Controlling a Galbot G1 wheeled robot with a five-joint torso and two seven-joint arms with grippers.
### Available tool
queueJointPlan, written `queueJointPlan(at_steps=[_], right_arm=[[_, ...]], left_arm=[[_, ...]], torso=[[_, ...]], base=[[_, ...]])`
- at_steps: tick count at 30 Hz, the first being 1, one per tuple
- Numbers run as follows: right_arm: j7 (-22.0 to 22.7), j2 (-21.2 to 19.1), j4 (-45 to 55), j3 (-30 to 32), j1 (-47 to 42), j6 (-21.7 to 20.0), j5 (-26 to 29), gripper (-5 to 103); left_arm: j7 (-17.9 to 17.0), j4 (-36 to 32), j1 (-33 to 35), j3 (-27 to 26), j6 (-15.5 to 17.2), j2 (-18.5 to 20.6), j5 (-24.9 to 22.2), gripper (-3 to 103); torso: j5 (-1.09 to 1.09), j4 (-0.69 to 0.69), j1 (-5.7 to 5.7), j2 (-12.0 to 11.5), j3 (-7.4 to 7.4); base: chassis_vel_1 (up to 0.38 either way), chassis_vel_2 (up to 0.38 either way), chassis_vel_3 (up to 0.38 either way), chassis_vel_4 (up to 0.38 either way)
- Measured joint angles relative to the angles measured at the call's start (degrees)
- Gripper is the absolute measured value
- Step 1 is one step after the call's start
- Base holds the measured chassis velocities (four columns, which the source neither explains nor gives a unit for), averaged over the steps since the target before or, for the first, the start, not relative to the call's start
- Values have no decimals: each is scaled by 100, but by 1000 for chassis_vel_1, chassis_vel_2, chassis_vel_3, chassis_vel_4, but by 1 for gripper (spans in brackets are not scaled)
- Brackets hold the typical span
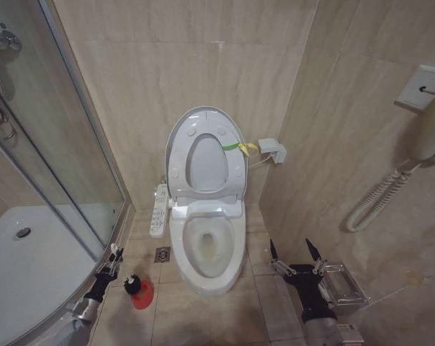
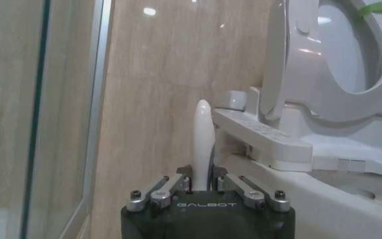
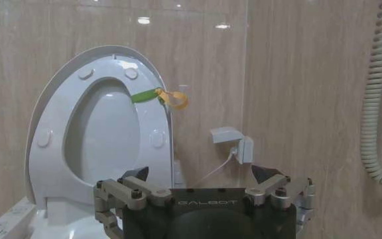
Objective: Open the toilet lid, clean the toilet bowl with a toilet brush, close the toilet lid, and flush.
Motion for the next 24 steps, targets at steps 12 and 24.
queueJointPlan(at_steps=[12,24], right_arm=[[0,0,0,0,0,0,0,100],[0,0,0,0,0,0,0,100]], left_arm=[[2,51,107,-14,6,10,16,19],[23,-33,121,2,6,4,19,19]], torso=[[0,2,0,0,0],[0,2,0,0,0]], base=[[0,0,0,0],[0,0,0,0]])
